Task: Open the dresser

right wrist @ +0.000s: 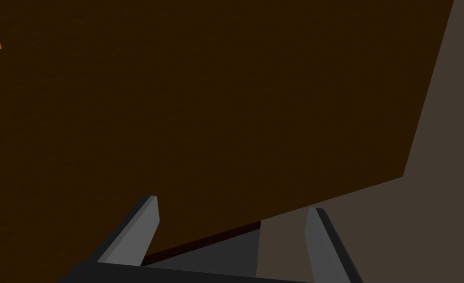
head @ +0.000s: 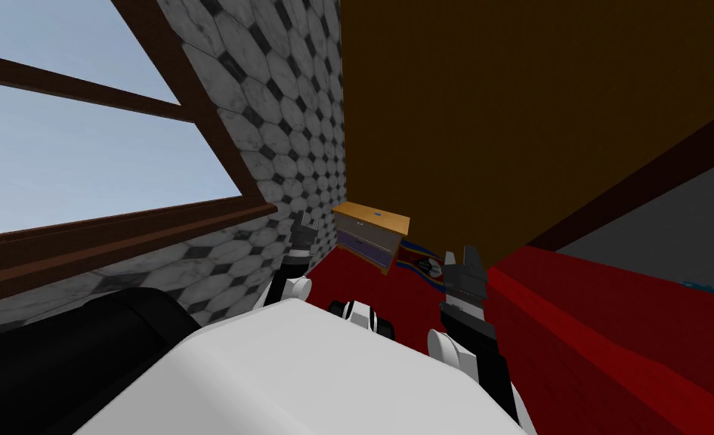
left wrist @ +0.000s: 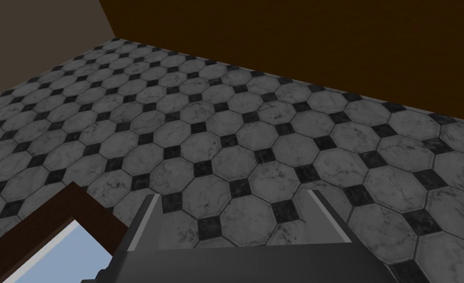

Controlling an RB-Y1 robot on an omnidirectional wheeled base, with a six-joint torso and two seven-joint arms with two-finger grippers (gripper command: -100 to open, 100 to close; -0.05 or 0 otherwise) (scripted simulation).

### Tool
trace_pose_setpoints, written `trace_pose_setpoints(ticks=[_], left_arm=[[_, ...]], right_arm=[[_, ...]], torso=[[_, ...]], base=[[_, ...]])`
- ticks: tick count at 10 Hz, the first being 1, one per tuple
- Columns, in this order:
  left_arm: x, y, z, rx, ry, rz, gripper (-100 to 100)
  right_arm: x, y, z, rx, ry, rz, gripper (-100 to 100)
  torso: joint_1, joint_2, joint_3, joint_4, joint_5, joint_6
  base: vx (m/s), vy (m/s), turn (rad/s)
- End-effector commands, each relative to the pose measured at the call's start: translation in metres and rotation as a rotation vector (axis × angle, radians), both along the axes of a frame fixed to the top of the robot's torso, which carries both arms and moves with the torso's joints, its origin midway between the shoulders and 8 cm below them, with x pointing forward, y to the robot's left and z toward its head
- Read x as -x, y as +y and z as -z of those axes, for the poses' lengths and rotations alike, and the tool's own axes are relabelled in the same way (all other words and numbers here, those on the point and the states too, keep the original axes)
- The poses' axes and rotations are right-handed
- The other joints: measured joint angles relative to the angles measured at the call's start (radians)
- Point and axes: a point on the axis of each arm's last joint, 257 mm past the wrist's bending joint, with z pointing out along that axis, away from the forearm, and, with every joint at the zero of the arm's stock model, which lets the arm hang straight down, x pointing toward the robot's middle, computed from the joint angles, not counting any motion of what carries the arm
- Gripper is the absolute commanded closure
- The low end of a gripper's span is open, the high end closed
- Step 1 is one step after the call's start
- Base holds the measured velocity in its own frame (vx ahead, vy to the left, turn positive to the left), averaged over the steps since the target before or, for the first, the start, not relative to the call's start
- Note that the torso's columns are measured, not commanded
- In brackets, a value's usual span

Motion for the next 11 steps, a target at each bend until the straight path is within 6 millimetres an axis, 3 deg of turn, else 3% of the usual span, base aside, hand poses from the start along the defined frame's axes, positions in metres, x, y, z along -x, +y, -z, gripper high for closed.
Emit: trace_pose_setpoints(ticks=[1, 11], left_arm=[[-0.005, -0.006, 0.009, -0.062, 0.02, 0.033, -100], [-0.03, 0.002, 0.076, -0.176, 0.08, 0.072, -100]], right_arm=[[0.0, 0.0, 0.0, 0.0, 0.001, 0.0, 0], [0.0, 0.0, 0.0, 0.0, 0.001, 0.0, 0]], torso=[[0.0, 0.033, -0.069, 0.033, 0.0, 0.0], [0.0, 0.048, -0.093, 0.047, 0.0, 0.0]], base=[[0.029, -0.001, -0.043], [0.072, 0.006, -0.078]])
